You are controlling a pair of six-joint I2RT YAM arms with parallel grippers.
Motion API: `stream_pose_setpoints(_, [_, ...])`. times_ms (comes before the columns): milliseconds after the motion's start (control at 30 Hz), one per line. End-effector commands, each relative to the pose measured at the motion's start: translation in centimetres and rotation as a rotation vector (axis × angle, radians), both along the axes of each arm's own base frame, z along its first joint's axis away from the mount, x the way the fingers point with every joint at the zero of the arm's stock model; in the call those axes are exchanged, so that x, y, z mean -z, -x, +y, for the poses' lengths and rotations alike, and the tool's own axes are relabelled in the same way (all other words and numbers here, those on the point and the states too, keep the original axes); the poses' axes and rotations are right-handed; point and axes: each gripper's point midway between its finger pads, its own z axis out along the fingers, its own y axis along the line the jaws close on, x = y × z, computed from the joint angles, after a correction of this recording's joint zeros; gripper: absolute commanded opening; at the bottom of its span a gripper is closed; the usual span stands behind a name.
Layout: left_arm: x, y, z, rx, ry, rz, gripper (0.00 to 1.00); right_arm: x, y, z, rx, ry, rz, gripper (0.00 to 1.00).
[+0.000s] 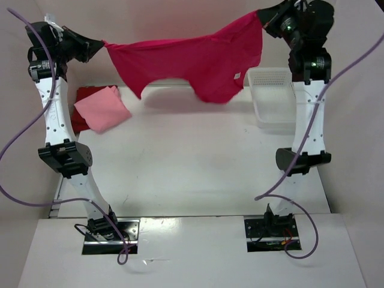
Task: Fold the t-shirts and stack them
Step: Flatten out the tshirt
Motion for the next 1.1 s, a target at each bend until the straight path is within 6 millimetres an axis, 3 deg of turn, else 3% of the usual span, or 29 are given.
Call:
stream_pose_setpoints(0, [-1.5, 0.6, 0.4, 0.009, -0.007, -0.040, 0.00, -4.9, 4.3, 0.0, -0.031, -0.014, -0.130, 0.00])
stream_pose_setpoints(33, [-0.2, 0.4, 0.5, 0.010, -0.005, -0.008, 0.00, -4.0, 4.4, -0.1, -0.029, -0.001, -0.100, 0.00])
stream_pose_setpoints(67, [1.1, 0.2, 0.4, 0.024, -0.012, 0.016, 0.00, 0.1, 2.8, 0.2, -0.040, 0.014, 0.014, 0.00])
stream_pose_setpoints(100, [2.0, 0.4, 0.4, 0.027, -0.016, 0.038, 0.00, 2.3, 2.4, 0.2, -0.040, 0.025, 0.063, 0.00])
stream_pose_setpoints(133, [4.9, 0.7, 0.3, 0.032, -0.006, 0.101, 0.00, 1.6, 4.7, 0.1, -0.040, 0.024, 0.041, 0.00])
stream_pose_setpoints(167, [6.6, 1.0, 0.3, 0.037, -0.013, 0.127, 0.00, 9.3, 3.4, 0.4, -0.055, 0.031, 0.201, 0.00])
stream_pose_setpoints(200, [8.4, 1.4, 0.1, 0.038, -0.002, 0.161, 0.00, 11.4, 4.1, 0.3, -0.055, 0.032, 0.230, 0.00])
stream_pose_setpoints(233, [8.6, 2.6, -0.1, 0.033, -0.024, 0.144, 0.00, 13.7, 4.7, 0.5, -0.066, 0.033, 0.268, 0.00])
stream_pose_setpoints(267, [14.5, 3.7, -0.4, 0.042, 0.011, 0.278, 0.01, 19.0, 6.2, 0.3, -0.069, 0.049, 0.378, 0.00])
stream_pose_setpoints(333, [18.8, 5.9, -0.5, 0.051, 0.008, 0.358, 0.06, 24.4, 7.9, 0.2, -0.070, 0.051, 0.494, 0.00])
stream_pose_setpoints(367, [21.5, 6.8, -0.2, 0.048, 0.019, 0.418, 0.06, 29.2, 10.1, 0.1, -0.073, 0.063, 0.592, 0.00])
stream_pose_setpoints(400, [25.9, 8.9, -0.8, 0.055, 0.040, 0.523, 0.08, 31.4, 11.3, 0.0, -0.074, 0.064, 0.638, 0.00])
stream_pose_setpoints(433, [28.2, 10.3, -0.6, 0.063, 0.036, 0.575, 0.11, 33.4, 12.4, 0.1, -0.084, 0.062, 0.681, 0.00])
stream_pose_setpoints(467, [30.2, 11.7, 0.2, 0.029, 0.027, 0.636, 0.13, 36.7, 14.3, 0.0, -0.085, 0.064, 0.754, 0.00])
stream_pose_setpoints(500, [31.7, 13.0, 0.3, 0.021, 0.026, 0.679, 0.13, 38.3, 15.5, -0.1, -0.082, 0.053, 0.806, 0.00])
stream_pose_setpoints(533, [34.8, 15.5, 0.5, 0.009, 0.051, 0.772, 0.16, 40.9, 17.2, 0.0, -0.092, 0.051, 0.876, 0.00])
stream_pose_setpoints(667, [38.5, 20.0, 0.7, -0.034, 0.078, 0.886, 0.37, 44.8, 21.0, 0.2, -0.104, 0.027, 1.032, 0.00])
stream_pose_setpoints(700, [38.3, 20.4, 1.1, -0.050, 0.084, 0.882, 0.47, 45.0, 21.5, 0.3, -0.111, 0.014, 1.046, 0.00])
stream_pose_setpoints(867, [38.2, 22.3, 1.7, -0.088, 0.017, 0.899, 0.60, 44.8, 22.5, 0.7, -0.134, 0.004, 1.066, 0.00])
stream_pose_setpoints(1067, [39.8, 25.3, -1.0, -0.035, 0.047, 0.942, 0.56, 43.8, 23.2, 0.7, -0.133, -0.005, 1.045, 0.00])
